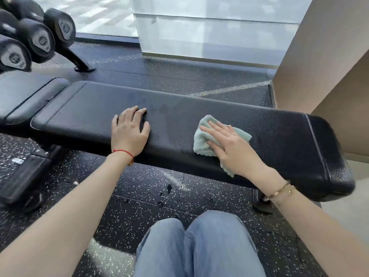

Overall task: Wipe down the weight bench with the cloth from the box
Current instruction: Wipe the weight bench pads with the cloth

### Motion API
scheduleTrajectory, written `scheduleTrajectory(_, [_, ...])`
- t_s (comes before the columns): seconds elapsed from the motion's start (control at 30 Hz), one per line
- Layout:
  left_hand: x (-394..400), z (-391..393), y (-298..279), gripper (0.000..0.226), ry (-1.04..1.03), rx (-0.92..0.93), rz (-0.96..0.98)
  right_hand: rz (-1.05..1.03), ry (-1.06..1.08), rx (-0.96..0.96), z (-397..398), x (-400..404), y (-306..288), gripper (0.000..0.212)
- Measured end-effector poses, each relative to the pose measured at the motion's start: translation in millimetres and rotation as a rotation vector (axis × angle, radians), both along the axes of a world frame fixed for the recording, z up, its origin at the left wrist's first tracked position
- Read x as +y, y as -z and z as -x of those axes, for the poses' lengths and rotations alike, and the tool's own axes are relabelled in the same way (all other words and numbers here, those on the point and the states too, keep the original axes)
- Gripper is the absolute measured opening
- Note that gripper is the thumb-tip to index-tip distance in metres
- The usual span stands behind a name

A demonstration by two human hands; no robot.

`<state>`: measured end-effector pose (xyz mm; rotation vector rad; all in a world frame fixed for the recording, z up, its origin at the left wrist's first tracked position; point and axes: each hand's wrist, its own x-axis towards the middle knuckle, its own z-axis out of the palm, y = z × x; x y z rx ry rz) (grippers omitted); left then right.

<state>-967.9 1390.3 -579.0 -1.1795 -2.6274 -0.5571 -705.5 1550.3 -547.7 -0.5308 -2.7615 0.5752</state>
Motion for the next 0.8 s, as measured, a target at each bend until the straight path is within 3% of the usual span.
scheduleTrajectory(0.2, [0,1,-1,0.054,-0.008,0.013,-0.005,-0.057,0.151,-0.06,102,59,1,0.046])
scheduleTrajectory(0.33, [0,2,-3,0.053,-0.013,0.025,-0.012,-0.076,-0.081,-0.031,126,24,2,0.046])
scheduleTrajectory(0.53, [-1,0,-7,0.054,-0.012,0.019,-0.006,-0.034,-0.35,-0.014,65,5,2,0.047])
scheduleTrajectory(0.67, [-2,0,-6,0.054,-0.008,0.013,-0.002,-0.022,-0.279,0.034,78,18,1,0.046])
scheduleTrajectory(0.8, [-2,2,-4,0.053,-0.006,0.008,-0.016,-0.054,-0.082,0.01,151,44,2,0.044])
